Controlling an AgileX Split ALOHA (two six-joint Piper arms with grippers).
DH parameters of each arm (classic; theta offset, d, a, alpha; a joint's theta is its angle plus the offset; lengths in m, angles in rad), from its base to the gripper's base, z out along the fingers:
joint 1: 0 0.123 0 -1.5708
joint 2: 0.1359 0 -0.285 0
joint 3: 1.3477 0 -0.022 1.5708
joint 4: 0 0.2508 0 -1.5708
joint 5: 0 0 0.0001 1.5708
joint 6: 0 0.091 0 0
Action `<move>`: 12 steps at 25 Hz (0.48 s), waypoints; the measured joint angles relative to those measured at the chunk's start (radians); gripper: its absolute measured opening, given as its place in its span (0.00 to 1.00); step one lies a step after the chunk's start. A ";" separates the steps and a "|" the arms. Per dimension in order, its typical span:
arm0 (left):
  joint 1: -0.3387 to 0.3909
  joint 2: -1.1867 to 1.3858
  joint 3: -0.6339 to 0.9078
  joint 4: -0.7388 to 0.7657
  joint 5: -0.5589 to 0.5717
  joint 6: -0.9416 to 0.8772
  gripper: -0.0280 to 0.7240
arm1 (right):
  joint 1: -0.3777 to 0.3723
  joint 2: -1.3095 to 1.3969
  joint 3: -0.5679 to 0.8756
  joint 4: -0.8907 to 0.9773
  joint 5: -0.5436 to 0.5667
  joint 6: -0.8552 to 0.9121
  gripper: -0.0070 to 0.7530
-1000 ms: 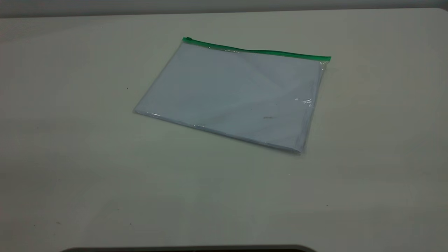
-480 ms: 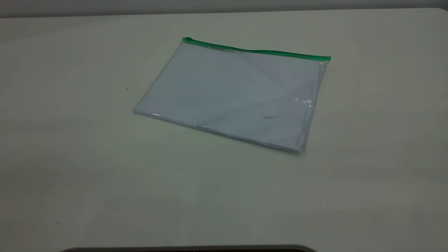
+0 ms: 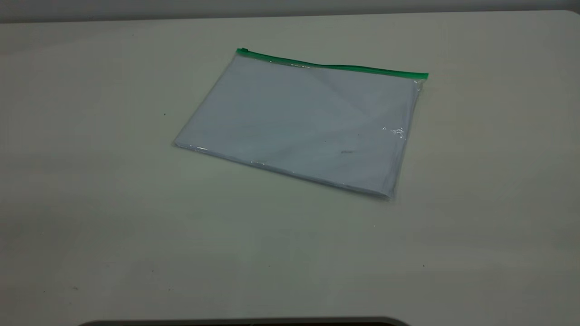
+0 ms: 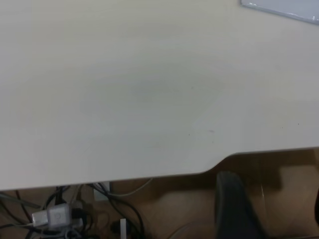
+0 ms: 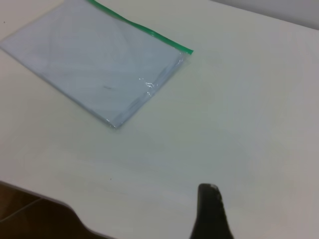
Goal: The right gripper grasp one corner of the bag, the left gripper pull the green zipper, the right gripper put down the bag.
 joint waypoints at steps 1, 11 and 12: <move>0.000 0.000 0.000 0.000 0.000 0.000 0.63 | 0.000 0.000 0.000 0.000 0.000 0.000 0.76; 0.000 -0.037 0.000 0.000 -0.002 0.000 0.63 | 0.000 0.000 0.000 -0.002 0.000 0.000 0.76; 0.000 -0.054 0.000 0.001 -0.002 0.000 0.63 | 0.000 0.000 0.000 -0.002 0.000 0.000 0.76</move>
